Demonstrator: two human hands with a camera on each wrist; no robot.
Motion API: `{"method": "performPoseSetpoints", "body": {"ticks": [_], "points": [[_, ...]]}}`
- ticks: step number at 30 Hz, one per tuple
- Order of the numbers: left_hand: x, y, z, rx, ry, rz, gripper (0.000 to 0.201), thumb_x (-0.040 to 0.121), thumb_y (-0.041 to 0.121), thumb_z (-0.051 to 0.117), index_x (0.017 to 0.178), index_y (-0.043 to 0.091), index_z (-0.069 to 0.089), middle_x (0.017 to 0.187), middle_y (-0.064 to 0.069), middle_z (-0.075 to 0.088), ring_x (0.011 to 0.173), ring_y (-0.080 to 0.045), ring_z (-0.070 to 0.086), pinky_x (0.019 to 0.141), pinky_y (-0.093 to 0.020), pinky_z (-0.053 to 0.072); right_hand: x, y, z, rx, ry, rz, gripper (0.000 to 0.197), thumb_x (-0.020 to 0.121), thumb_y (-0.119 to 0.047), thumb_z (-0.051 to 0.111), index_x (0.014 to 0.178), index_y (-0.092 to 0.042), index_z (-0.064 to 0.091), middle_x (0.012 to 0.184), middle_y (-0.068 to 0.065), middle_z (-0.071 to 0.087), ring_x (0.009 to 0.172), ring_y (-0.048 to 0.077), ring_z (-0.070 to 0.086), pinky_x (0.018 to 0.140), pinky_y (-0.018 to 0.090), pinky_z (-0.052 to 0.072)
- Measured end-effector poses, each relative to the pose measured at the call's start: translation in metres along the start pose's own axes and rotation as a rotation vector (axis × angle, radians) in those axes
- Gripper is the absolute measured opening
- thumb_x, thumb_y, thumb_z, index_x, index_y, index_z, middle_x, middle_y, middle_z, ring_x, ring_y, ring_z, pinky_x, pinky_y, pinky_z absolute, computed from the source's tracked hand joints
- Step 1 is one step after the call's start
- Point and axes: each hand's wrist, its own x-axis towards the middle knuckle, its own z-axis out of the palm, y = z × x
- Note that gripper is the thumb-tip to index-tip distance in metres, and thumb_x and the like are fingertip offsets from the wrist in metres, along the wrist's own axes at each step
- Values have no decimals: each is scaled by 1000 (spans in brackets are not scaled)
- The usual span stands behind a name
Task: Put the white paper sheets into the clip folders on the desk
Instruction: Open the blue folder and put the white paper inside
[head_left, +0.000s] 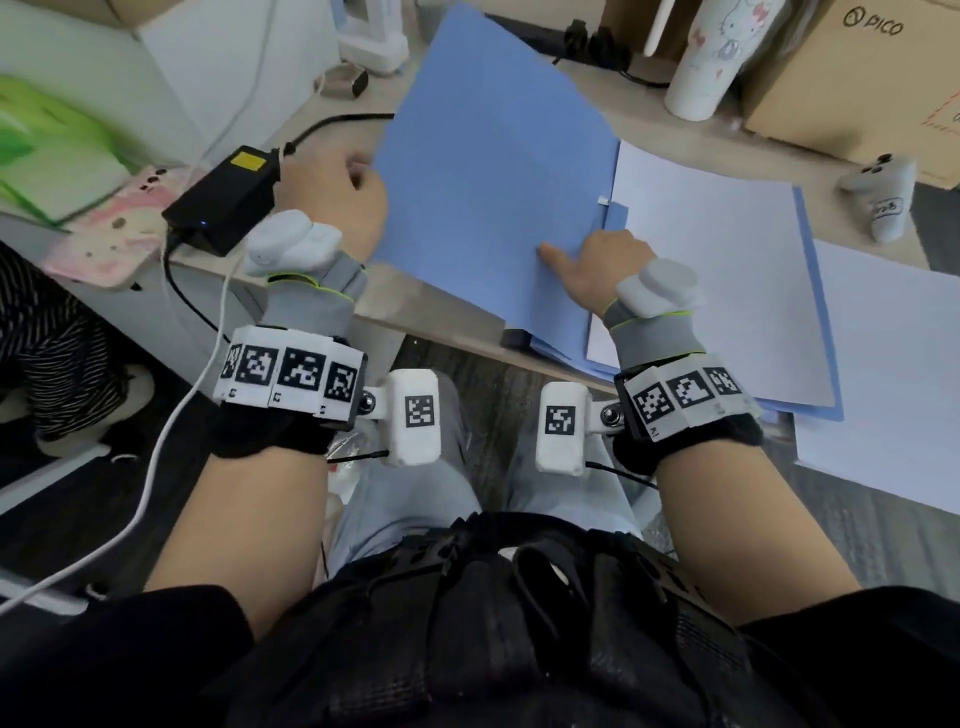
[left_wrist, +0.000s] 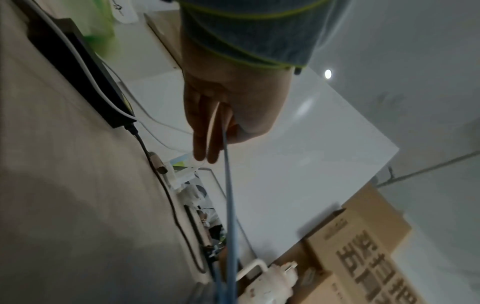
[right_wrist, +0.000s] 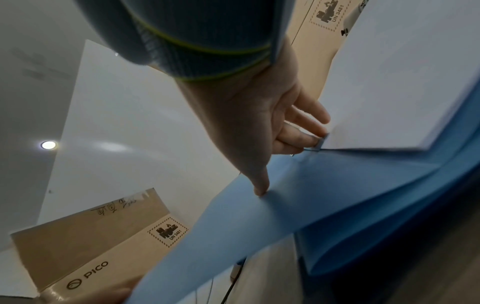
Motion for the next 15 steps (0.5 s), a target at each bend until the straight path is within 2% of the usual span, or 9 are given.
{"method": "performPoseSetpoints", "body": {"ticks": [1,3,5,7,10,12,14,15], "points": [[0,-1,-2,-134,-11,52,41,84,12,41,116,18,66,112,-14,69,105,-31,62,87,-32,47,-1,0,0,1,-2,3,65,95,-59,30,109,-2,58,118,22,58,108,39,55,76,37,38],[-3,0,-7,-506,-82,108,37,80,10,45,105,15,72,97,-5,74,84,-13,67,75,-24,51,-1,0,0,9,-3,9,67,95,-60,25,106,-3,59,116,22,58,106,39,56,75,37,37],[-6,6,-13,-786,-116,141,31,79,3,47,93,15,72,77,14,75,70,3,63,67,-15,47,-2,0,0,14,0,3,65,95,-61,21,96,-7,58,115,23,58,105,40,56,75,37,36],[-12,19,-19,-911,-184,168,32,82,-3,48,89,17,72,68,20,72,68,2,64,63,-14,47,-3,4,-2,32,3,-4,63,95,-61,18,86,-9,52,114,23,59,102,40,56,75,37,35],[-22,36,-21,-994,-310,230,31,84,1,49,91,20,72,79,15,74,79,-5,67,68,-21,51,-7,14,-7,114,6,9,66,95,-63,17,81,-7,51,111,23,60,95,37,55,75,36,34],[-26,45,-20,-1030,-424,252,30,84,9,47,95,23,71,84,13,74,83,-9,66,70,-25,53,-9,18,-6,187,12,7,64,94,-64,18,82,-9,48,109,22,59,97,36,55,77,36,35],[-34,60,-14,-1029,-554,274,31,91,11,40,97,25,67,77,15,72,71,-6,65,64,-24,53,-9,27,-5,276,0,3,64,93,-65,17,77,-10,45,100,20,57,98,36,55,78,36,35],[-36,65,-10,-1013,-589,286,33,94,10,36,97,26,65,74,16,71,66,-5,66,65,-26,54,-8,28,-5,320,-12,-9,63,93,-65,16,74,-11,44,95,18,53,95,35,54,77,36,35]]}}
